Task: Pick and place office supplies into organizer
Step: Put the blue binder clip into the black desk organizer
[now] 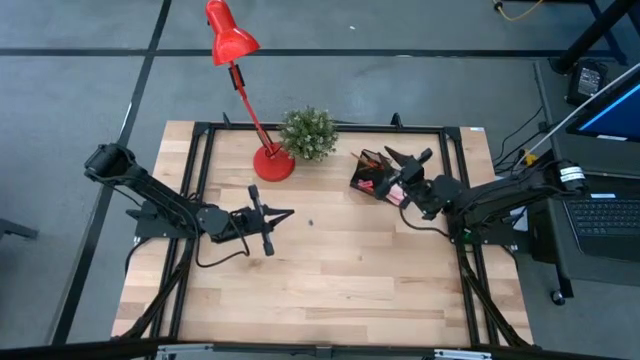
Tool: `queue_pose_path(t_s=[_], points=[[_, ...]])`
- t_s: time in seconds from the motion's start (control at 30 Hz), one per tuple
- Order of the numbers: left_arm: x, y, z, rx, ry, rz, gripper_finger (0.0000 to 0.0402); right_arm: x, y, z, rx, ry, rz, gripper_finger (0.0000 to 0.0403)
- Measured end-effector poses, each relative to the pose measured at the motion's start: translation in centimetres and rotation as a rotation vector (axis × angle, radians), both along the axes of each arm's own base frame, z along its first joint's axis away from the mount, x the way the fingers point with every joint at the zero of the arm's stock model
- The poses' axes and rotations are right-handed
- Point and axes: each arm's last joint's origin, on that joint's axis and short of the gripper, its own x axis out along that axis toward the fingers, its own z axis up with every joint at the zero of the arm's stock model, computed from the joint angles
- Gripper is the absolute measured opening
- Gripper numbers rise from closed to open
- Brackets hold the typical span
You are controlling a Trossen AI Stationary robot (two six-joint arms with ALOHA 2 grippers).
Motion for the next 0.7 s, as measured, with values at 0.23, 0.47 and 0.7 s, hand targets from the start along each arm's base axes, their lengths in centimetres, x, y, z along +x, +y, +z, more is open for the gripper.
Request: queue_pose_path(t_s=[0.23, 0.47, 0.7], points=[[0.0, 0.1, -0.2, 0.006, 0.019, 0.035, 0.0003, 1.1, 2.8, 2.6, -0.105, 0.003, 0.297, 0.0103], [-0.1, 0.1, -1.5, -0.019, 0.122, 0.034, 0.0003, 1.2, 5.8, 1.3, -0.084, 0.143, 0.502, 0.0018], [-0.1, 0.3, -2.4, -0.144, 0.174, -0.048, 0.0001, 1.1, 7.6, -0.3, 0.034, 0.201, 0.649, 0.0007]])
